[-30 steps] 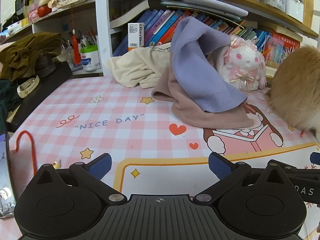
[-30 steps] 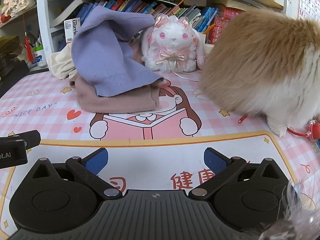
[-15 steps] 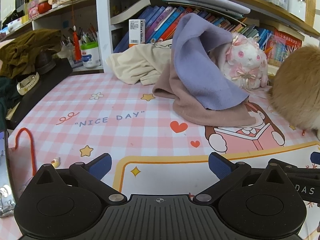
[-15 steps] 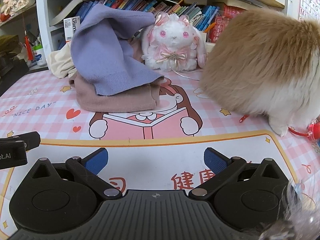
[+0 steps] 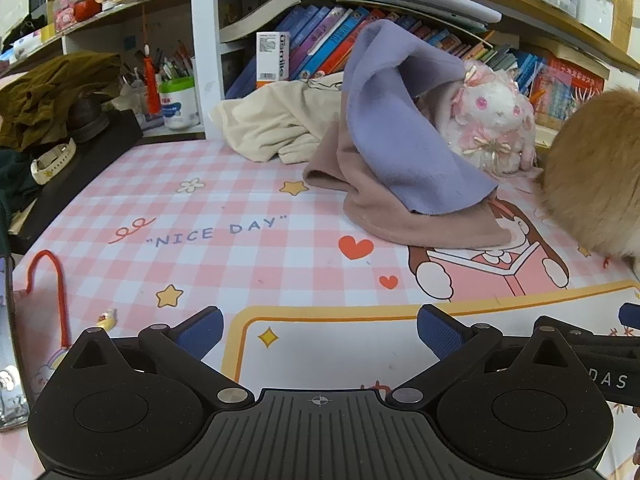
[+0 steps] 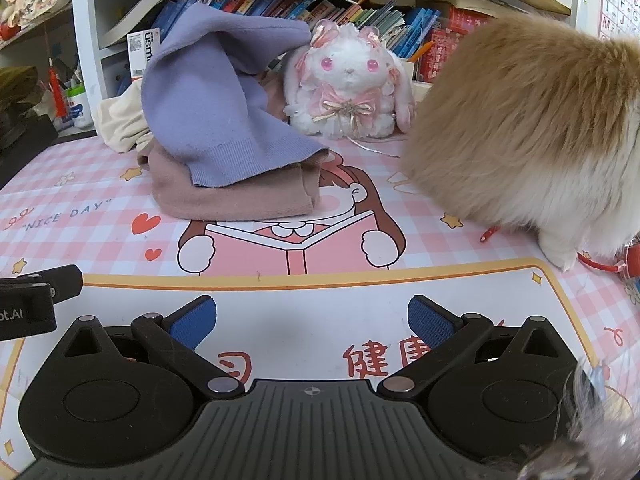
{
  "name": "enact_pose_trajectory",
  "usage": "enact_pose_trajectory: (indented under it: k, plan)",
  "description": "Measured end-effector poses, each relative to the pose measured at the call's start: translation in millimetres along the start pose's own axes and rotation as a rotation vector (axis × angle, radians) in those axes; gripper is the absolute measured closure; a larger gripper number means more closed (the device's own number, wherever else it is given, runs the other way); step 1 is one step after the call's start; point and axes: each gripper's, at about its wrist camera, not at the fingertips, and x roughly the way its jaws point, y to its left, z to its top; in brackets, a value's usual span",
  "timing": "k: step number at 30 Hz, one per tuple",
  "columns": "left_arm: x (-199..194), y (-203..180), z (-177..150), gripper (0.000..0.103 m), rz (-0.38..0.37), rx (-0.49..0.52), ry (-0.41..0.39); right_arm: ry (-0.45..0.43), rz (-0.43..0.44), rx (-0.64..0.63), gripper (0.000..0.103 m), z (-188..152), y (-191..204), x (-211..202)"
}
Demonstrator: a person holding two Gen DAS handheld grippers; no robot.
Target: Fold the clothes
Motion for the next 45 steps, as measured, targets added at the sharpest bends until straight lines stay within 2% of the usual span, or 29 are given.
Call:
enact_pose_trajectory:
  k: [19,28,40,45]
  plan:
    - [4.2,-2.3,1.0,0.0,-0.054,-0.004,0.034,0.012,0.007,-0.005,0.0,-0.6,1.2,1.5]
    - [1.0,-0.1,1.3,0.0,-0.059,-0.014,0.002,0.007,0.0,0.007,0.0,0.2,-0.8,-0.7]
    - [2.3,0.5,4.7,0.0,-0.145,-0.021,0.02,-0.002,-0.012,0.024,0.0,-0.3,-3.7,-3.7]
    - [6.8,-1.7,8.2,0.0,-0.09,0.023,0.031,-0.002,-0.025,0.026,0.0,1.4,-4.2,-1.4]
